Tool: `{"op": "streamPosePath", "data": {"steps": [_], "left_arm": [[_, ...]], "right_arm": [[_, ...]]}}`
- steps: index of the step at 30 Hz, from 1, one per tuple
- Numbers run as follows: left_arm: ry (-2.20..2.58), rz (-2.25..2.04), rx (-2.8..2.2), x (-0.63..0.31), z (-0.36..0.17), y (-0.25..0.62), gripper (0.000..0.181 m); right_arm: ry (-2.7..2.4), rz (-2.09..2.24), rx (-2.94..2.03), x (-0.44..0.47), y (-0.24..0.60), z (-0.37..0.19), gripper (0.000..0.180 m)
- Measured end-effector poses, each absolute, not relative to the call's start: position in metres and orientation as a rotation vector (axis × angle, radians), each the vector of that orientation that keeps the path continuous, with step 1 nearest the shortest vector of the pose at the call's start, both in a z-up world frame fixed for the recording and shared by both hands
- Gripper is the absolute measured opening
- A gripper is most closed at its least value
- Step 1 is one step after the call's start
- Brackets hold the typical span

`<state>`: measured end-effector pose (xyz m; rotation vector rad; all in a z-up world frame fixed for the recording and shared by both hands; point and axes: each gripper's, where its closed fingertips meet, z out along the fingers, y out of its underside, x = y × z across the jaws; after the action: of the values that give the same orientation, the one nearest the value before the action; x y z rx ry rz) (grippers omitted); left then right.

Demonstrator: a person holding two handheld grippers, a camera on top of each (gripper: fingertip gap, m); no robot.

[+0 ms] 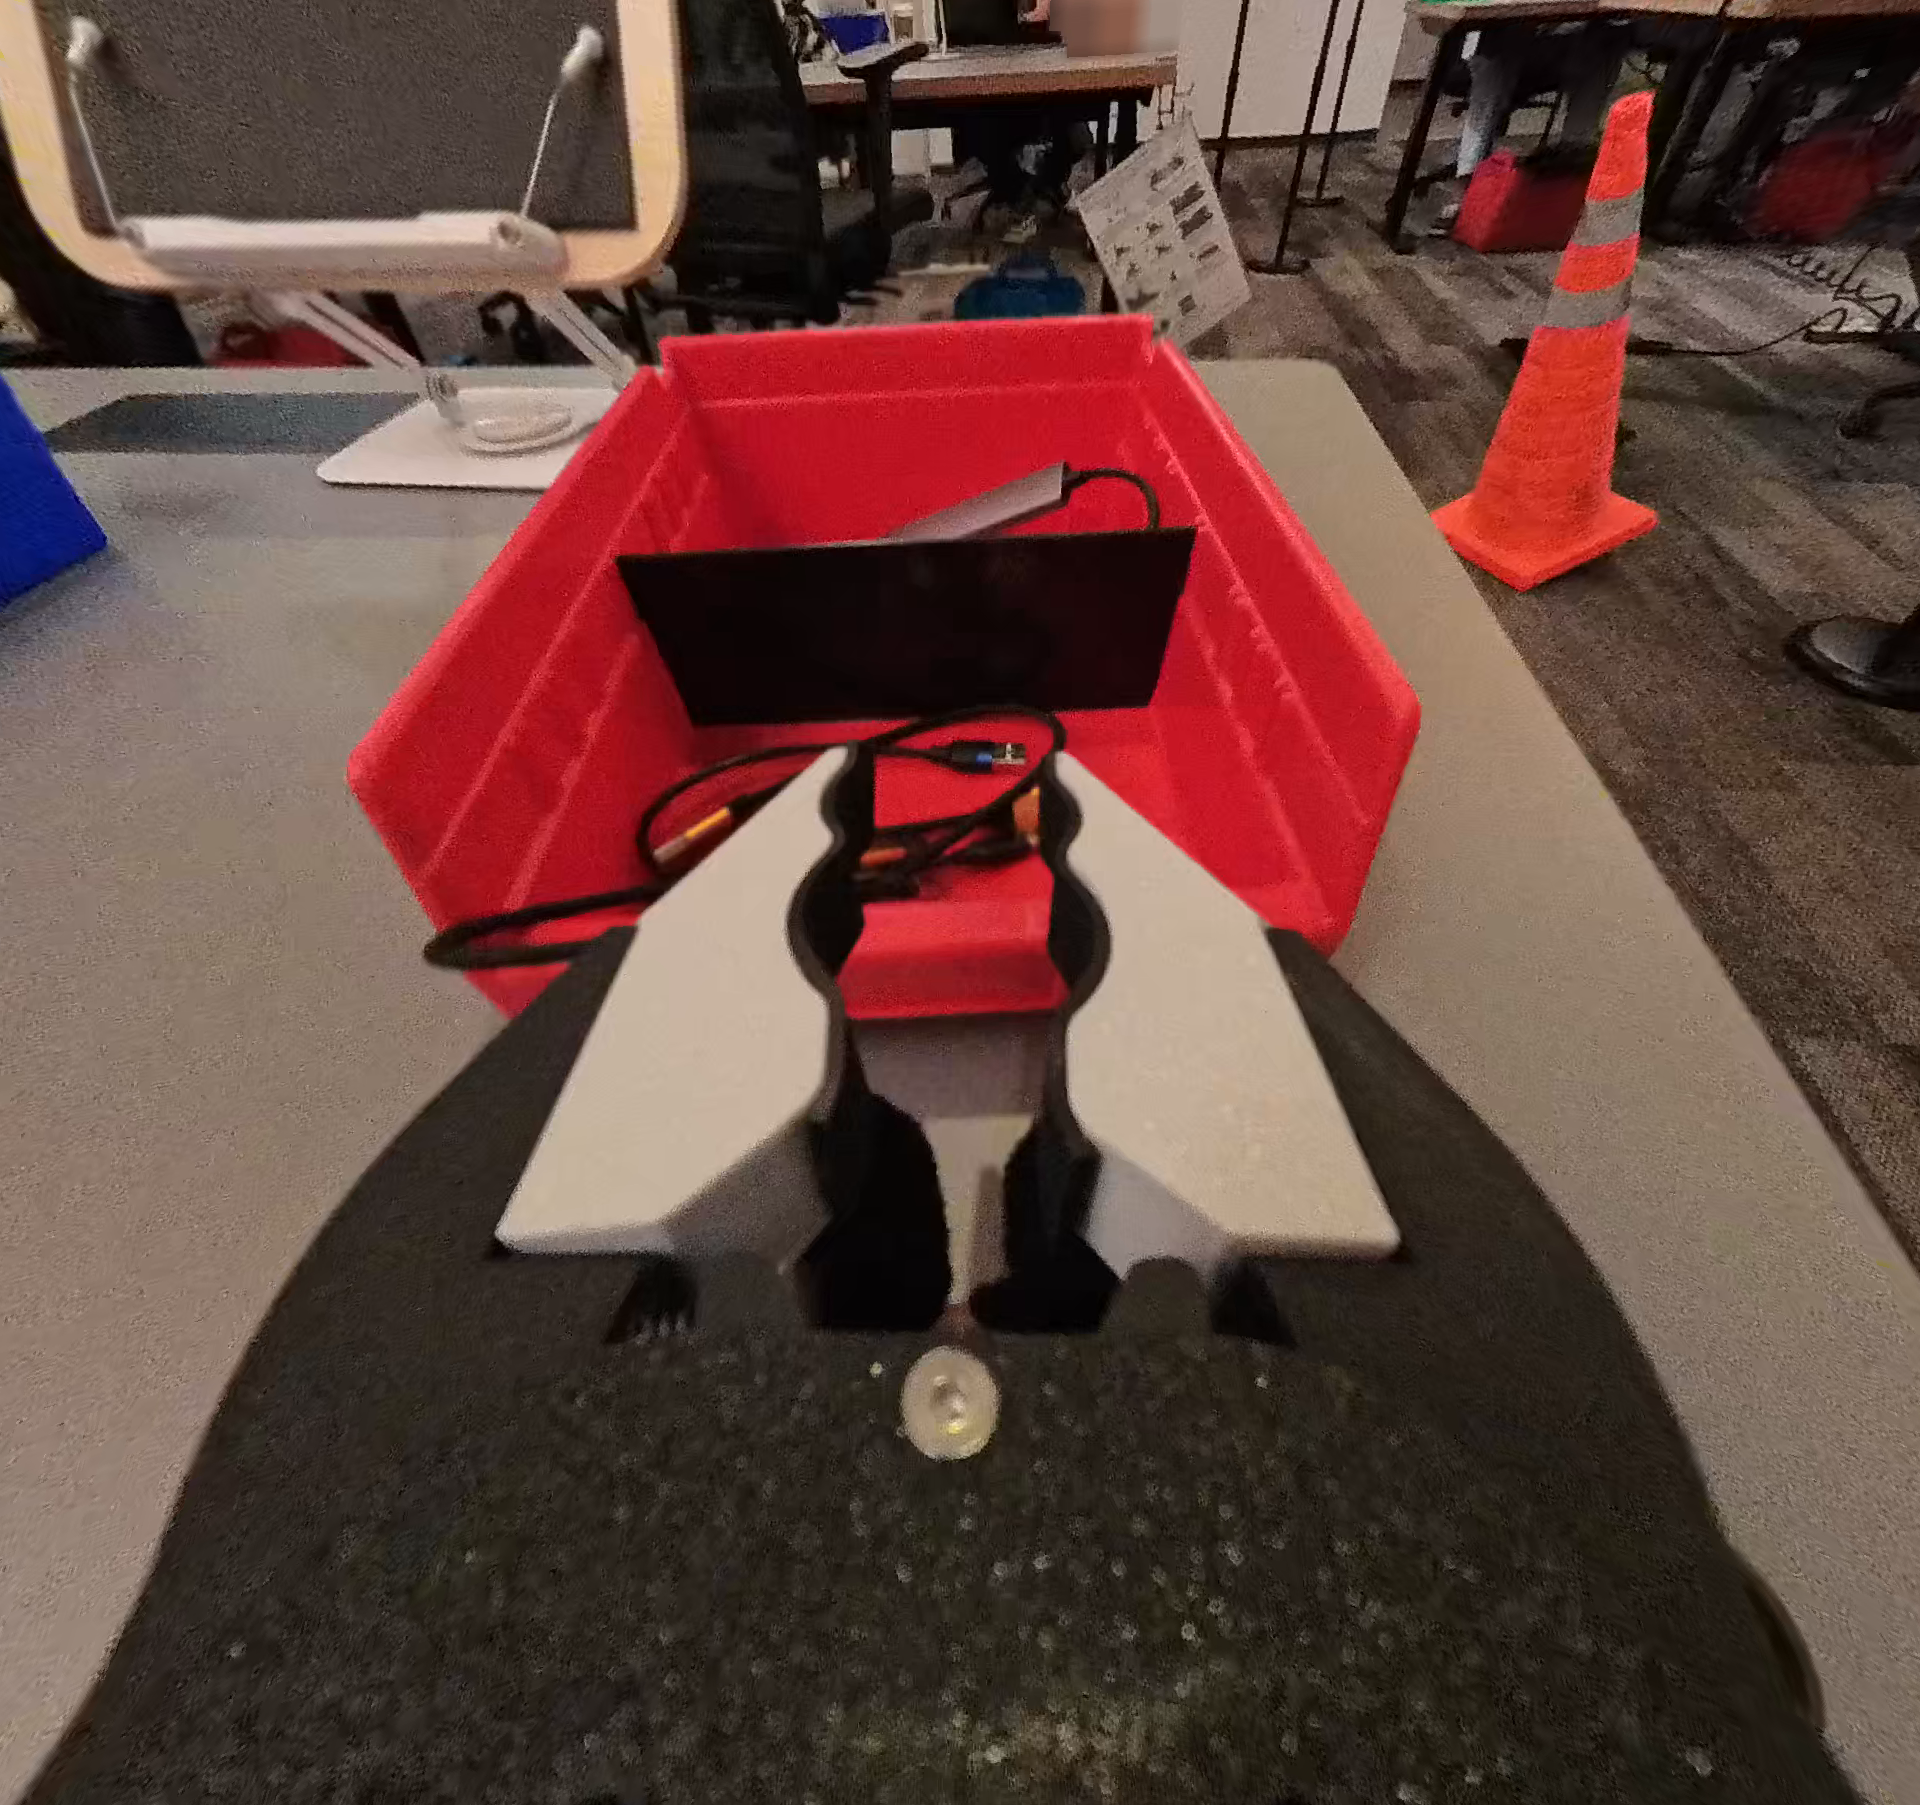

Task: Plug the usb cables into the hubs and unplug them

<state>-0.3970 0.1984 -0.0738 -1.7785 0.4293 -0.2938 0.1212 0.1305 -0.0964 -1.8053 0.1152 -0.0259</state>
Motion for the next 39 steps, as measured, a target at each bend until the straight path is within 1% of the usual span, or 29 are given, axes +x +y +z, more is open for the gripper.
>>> {"op": "streamPosePath", "data": {"steps": [1, 3, 4, 7, 9, 12, 15, 22, 25, 31, 33, 36, 38, 39], "left_arm": [[0.373, -0.256, -1.808, -0.421, -0.087, 0.194, 0.036], [0.264, -0.259, -1.855, -0.457, -0.113, 0.184, 0.033], [0.237, -0.284, -1.888, -0.466, -0.118, 0.182, 0.033], [0.22, -0.309, -1.895, -0.479, -0.108, 0.192, 0.034], [0.262, -0.335, -1.895, -0.479, -0.114, 0.198, 0.032], [0.225, -0.497, -1.927, -0.477, -0.121, 0.204, 0.028], [0.162, -0.628, -1.92, -0.478, -0.116, 0.205, 0.028], [0.204, -0.386, -1.995, -0.493, -0.133, 0.21, 0.023], [0.189, -0.367, -2.059, -0.491, -0.144, 0.209, 0.018], [0.195, -0.372, -2.043, -0.485, -0.14, 0.206, 0.019], [0.212, -0.338, -2.03, -0.486, -0.138, 0.203, 0.019], [0.237, -0.318, -1.995, -0.483, -0.132, 0.198, 0.019], [0.264, -0.305, -1.978, -0.479, -0.129, 0.196, 0.019], [0.277, -0.296, -1.968, -0.477, -0.128, 0.195, 0.019]], "right_arm": [[0.116, -0.028, -1.816, 0.117, 0.122, -0.104, 0.029], [0.103, 0.017, -1.852, 0.103, 0.109, -0.116, 0.027], [0.103, 0.041, -1.865, 0.098, 0.106, -0.116, 0.027], [0.078, 0.08, -1.833, 0.09, 0.113, -0.108, 0.024], [0.027, 0.049, -1.872, 0.088, 0.121, -0.119, 0.024], [-0.001, -0.007, -1.945, 0.092, 0.127, -0.132, 0.025], [0.022, -0.003, -1.945, 0.096, 0.128, -0.13, 0.024], [0.055, 0.02, -1.922, 0.105, 0.129, -0.126, 0.022], [0.063, 0.018, -1.924, 0.107, 0.13, -0.126, 0.022], [0.034, 0.014, -1.878, 0.098, 0.128, -0.113, 0.022], [-0.046, 0.014, -1.841, 0.081, 0.126, -0.105, 0.024], [-0.203, 0.133, -1.779, 0.027, 0.124, -0.094, 0.027], [-0.259, 0.22, -1.768, -0.009, 0.129, -0.094, 0.036], [-0.269, 0.238, -1.791, -0.022, 0.135, -0.099, 0.044]]}}
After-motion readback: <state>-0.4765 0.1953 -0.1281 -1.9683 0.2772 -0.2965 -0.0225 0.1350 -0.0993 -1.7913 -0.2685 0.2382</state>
